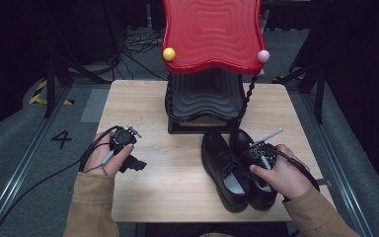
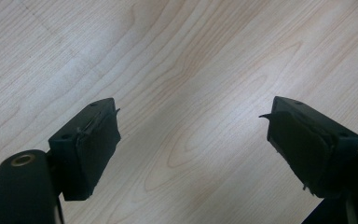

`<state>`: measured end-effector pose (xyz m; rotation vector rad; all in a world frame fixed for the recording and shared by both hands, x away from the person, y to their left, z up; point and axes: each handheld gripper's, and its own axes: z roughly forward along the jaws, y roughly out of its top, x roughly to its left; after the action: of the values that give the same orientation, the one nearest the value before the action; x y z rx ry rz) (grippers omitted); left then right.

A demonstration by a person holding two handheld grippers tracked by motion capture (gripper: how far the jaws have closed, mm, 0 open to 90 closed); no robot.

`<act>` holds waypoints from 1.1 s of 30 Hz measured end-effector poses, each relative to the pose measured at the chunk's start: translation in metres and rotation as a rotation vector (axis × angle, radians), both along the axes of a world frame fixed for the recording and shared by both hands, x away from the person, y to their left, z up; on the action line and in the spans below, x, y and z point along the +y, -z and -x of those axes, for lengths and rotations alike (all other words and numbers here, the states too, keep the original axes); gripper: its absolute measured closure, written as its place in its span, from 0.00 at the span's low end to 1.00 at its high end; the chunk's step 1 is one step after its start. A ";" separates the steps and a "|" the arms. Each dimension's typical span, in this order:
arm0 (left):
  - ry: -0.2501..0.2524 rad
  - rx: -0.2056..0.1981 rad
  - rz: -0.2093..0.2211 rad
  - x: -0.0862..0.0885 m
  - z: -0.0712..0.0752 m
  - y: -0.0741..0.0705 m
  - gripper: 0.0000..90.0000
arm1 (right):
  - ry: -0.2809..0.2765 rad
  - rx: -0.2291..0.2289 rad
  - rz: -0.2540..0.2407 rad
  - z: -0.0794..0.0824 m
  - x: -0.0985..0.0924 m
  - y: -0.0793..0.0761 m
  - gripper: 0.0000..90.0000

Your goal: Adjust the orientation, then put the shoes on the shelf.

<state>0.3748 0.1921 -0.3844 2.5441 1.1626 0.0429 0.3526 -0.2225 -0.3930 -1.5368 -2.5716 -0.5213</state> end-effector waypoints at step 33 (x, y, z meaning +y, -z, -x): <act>0.007 -0.001 0.003 -0.004 -0.002 0.000 0.19 | 0.061 0.010 0.223 -0.005 0.023 0.028 0.78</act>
<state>0.3771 0.1884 -0.3843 2.5453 1.1523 0.0403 0.3572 -0.1993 -0.4214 -1.6843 -2.6579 -0.2371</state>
